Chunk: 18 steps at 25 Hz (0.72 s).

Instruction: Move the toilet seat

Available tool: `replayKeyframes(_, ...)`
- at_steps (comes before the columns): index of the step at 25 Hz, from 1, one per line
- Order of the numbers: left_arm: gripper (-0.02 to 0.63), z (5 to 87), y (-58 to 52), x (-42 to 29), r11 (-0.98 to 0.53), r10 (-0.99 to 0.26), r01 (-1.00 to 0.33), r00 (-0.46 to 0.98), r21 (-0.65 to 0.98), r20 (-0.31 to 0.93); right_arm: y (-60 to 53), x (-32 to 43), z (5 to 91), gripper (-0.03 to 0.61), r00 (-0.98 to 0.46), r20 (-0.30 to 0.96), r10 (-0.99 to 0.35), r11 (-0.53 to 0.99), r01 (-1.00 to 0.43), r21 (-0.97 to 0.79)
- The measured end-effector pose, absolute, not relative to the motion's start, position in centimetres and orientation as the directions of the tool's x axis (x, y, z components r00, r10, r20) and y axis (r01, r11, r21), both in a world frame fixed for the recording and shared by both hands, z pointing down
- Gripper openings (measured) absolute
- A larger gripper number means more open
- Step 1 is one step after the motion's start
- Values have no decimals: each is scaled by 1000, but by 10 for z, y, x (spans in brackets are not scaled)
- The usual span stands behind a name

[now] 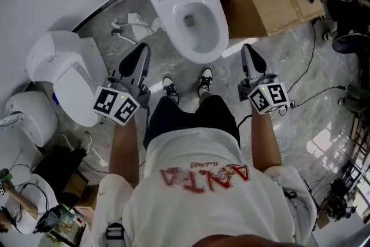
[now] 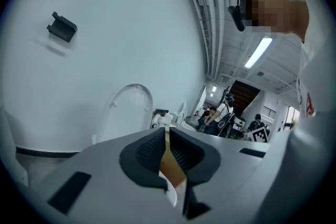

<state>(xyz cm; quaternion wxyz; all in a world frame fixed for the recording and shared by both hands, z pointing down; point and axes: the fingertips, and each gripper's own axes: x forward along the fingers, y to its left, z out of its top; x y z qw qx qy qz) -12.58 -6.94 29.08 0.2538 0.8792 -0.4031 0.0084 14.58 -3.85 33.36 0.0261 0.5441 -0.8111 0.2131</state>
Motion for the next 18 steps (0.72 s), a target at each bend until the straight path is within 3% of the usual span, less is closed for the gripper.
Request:
replayKeyframes(8,15,387,-82,-93,-446,-686,-741,643,502,340,-53,170,438,6,-483,420,-768,314,-856,-411)
replayKeyframes(10,42,417,-82,-84,-421,-657,-733,653,535,376,-56,173,470,13,-489,458,-742,303,-855,-421)
replayKeyframes(12,89,448,-80,-78,-395,-624,-707,675,586,393,-56,176,502,40,-491,495,-716,282,-853,-438)
replayKeyframes(18,126,540,-69,-80,-292,-573,-699,674,652,466,-46,184,598,158,-502,586,-636,190,-838,-512)
